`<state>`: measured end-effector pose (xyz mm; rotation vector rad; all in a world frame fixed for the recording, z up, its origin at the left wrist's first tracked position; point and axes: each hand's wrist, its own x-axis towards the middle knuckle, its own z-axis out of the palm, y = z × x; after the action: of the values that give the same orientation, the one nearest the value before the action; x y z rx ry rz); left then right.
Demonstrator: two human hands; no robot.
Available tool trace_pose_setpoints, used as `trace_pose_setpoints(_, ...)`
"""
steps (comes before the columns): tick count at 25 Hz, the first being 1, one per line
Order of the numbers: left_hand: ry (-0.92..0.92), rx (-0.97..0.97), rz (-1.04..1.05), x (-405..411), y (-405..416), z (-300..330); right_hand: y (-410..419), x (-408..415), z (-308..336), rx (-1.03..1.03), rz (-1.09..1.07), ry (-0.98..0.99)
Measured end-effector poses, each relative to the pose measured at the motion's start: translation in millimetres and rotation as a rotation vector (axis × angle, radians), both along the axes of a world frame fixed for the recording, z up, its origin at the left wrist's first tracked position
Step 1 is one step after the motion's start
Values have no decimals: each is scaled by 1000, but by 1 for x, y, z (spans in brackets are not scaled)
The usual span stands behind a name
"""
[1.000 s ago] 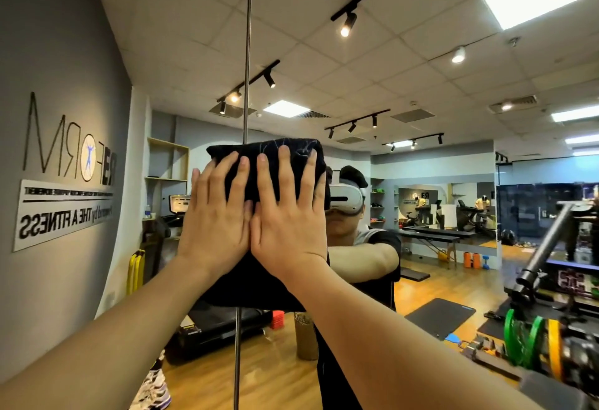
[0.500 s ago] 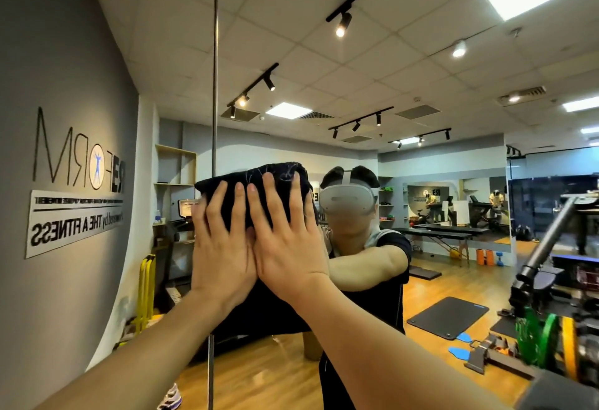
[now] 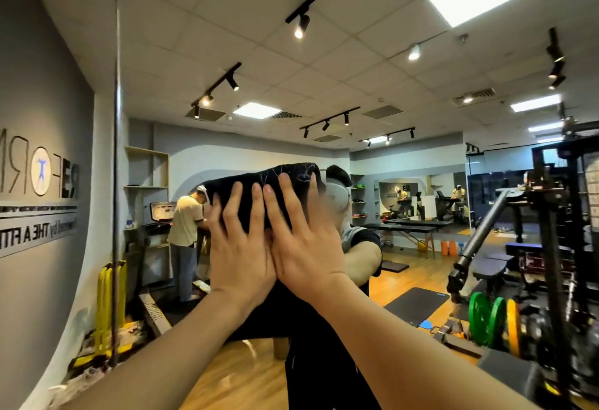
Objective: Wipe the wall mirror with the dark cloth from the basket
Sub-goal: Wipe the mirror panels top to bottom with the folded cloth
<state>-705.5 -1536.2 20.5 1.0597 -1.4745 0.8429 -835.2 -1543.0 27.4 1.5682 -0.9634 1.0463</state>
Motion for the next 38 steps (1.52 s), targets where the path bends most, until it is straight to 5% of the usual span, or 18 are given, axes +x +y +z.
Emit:
trace_pose_setpoints(21,-91,-84,-122,-363,26,14,57,-364,12,33,-88,-57)
trace_pose_setpoints(38,-107,-169,-123,-477,37,15,68,-476,13,-21,-85,-96)
